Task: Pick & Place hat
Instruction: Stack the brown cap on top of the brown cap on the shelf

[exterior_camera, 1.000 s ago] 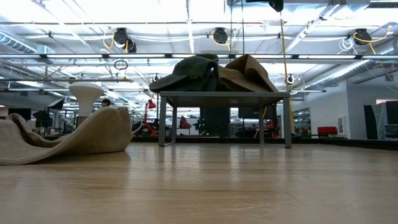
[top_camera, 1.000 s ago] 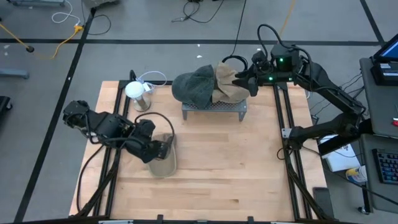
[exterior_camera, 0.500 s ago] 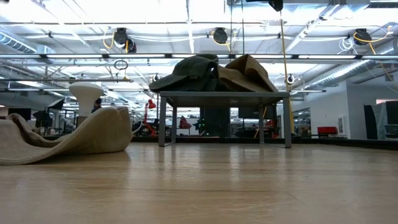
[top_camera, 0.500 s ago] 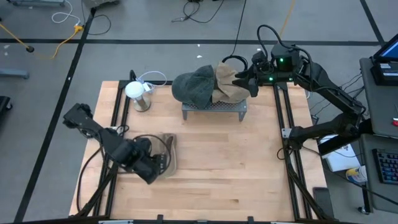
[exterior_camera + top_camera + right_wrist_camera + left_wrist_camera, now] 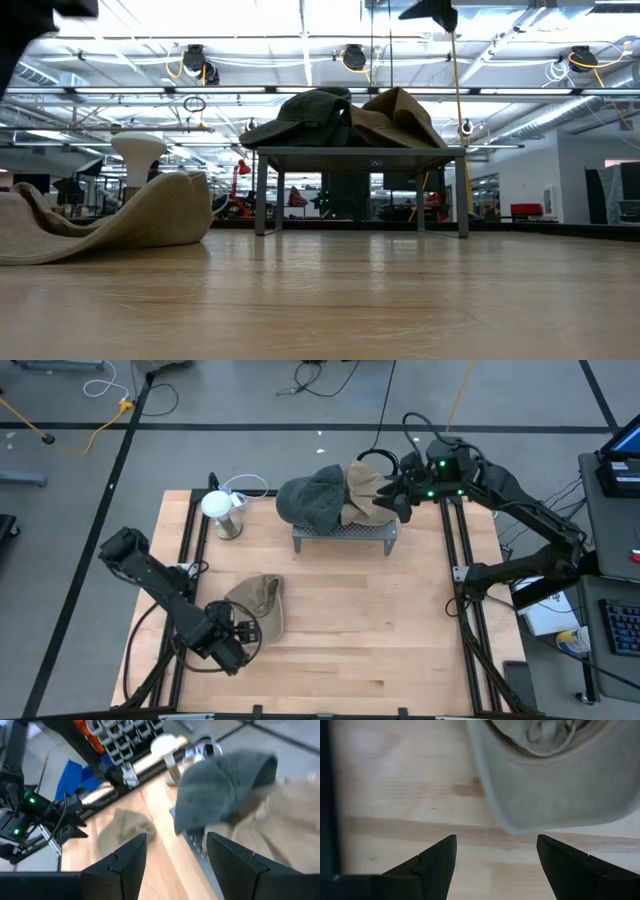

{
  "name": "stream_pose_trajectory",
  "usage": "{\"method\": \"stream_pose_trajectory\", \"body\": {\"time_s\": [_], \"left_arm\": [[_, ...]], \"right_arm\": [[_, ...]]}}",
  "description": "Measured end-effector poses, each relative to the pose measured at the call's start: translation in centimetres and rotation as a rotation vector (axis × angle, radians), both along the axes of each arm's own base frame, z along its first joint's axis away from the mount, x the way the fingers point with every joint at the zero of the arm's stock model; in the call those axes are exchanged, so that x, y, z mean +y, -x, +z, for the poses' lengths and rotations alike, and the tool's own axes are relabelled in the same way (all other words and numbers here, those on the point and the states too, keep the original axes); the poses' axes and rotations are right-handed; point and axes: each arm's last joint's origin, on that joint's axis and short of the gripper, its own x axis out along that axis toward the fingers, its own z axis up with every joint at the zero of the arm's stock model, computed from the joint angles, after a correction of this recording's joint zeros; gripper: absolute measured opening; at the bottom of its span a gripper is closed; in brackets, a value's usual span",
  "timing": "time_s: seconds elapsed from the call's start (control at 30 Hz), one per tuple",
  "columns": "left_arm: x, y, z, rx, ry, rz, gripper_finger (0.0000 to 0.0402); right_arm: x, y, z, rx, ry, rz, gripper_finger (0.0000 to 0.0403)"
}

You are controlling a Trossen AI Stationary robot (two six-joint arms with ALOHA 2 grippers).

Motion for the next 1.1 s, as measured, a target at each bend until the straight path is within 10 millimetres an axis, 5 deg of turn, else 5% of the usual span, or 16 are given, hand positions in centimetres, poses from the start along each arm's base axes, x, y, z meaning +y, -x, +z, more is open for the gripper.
{"method": "stream_pose_trajectory", "body": {"time_s": [0.23, 0.4, 0.87, 1.1], "left_arm": [[0.6, 0.7, -4.0, -0.010, 0.005, 0.011, 0.0280], [1.1, 1.1, -5.9, -0.028, 0.004, 0.012, 0.0280], [2.3, -0.1, -7.1, -0.232, -0.123, 0.015, 0.0275], [2.7, -0.6, -7.1, -0.238, -0.117, 0.018, 0.0174]], "right_arm": [[-0.4, -1.0, -4.5, 0.100, -0.061, 0.044, 0.0198], [-0.3, -1.4, -5.8, 0.053, -0.051, 0.086, 0.0197], [1.8, 1.3, -2.3, -0.153, 0.079, 0.116, 0.0196], [2.7, 3.0, -0.9, -0.235, 0.092, 0.104, 0.0196]]}}
